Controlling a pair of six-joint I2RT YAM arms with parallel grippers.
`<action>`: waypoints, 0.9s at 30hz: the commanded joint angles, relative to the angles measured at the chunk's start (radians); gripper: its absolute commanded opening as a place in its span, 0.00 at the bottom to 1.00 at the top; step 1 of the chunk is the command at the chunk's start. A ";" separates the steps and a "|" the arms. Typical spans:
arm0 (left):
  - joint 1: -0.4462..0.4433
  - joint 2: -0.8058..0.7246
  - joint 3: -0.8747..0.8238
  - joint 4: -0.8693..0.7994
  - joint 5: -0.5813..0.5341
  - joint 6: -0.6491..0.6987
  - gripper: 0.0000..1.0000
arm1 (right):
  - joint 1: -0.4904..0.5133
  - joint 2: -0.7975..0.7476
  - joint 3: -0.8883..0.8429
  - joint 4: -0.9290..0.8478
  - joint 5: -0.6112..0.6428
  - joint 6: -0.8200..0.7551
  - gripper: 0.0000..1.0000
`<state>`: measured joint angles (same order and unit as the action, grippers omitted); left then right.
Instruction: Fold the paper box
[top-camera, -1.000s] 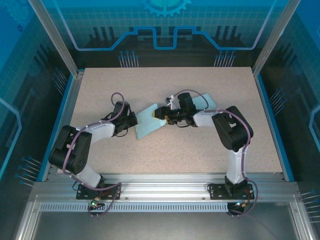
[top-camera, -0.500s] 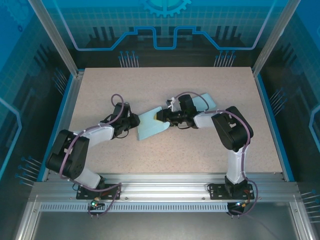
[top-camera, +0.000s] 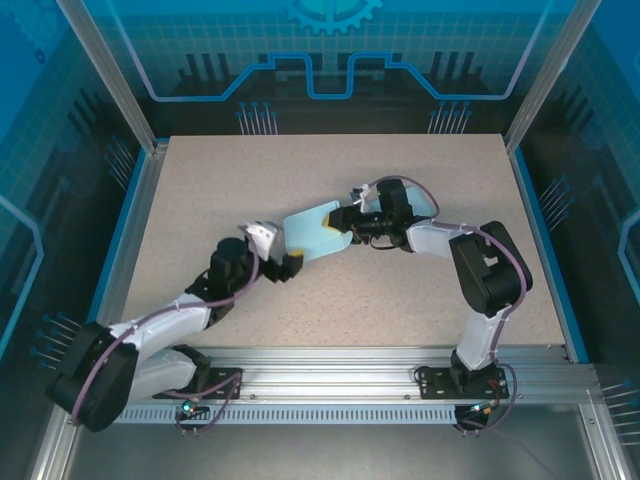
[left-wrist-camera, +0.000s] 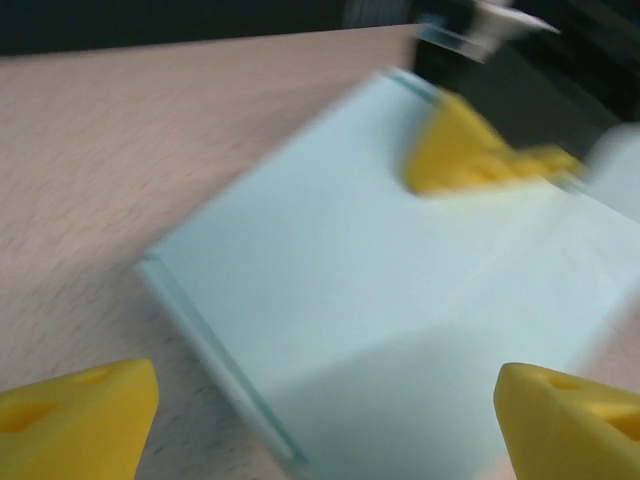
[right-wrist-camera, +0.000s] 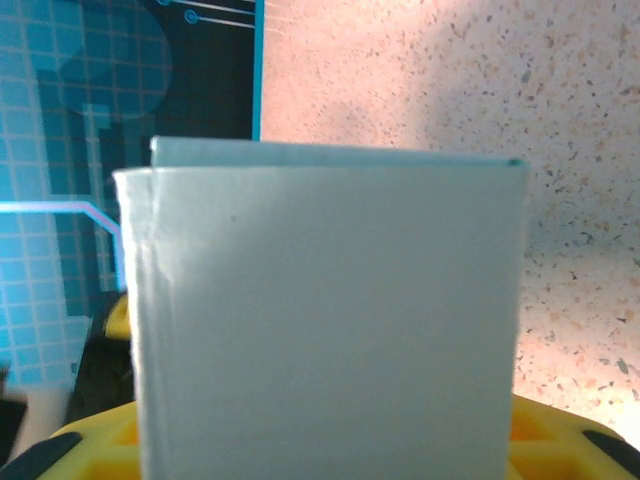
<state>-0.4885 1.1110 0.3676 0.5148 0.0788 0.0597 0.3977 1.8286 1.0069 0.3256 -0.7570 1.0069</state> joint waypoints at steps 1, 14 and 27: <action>-0.106 -0.073 -0.015 0.060 -0.017 0.402 0.90 | -0.022 -0.064 -0.012 -0.084 -0.045 0.029 0.43; -0.276 0.146 0.085 0.164 -0.533 0.776 0.92 | -0.024 -0.174 -0.011 -0.182 -0.026 0.031 0.43; -0.298 0.378 0.143 0.513 -0.649 0.964 0.78 | -0.019 -0.178 -0.006 -0.191 -0.038 0.044 0.44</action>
<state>-0.7757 1.4536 0.4610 0.8577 -0.4927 0.9470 0.3775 1.6722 1.0008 0.1661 -0.7589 1.0435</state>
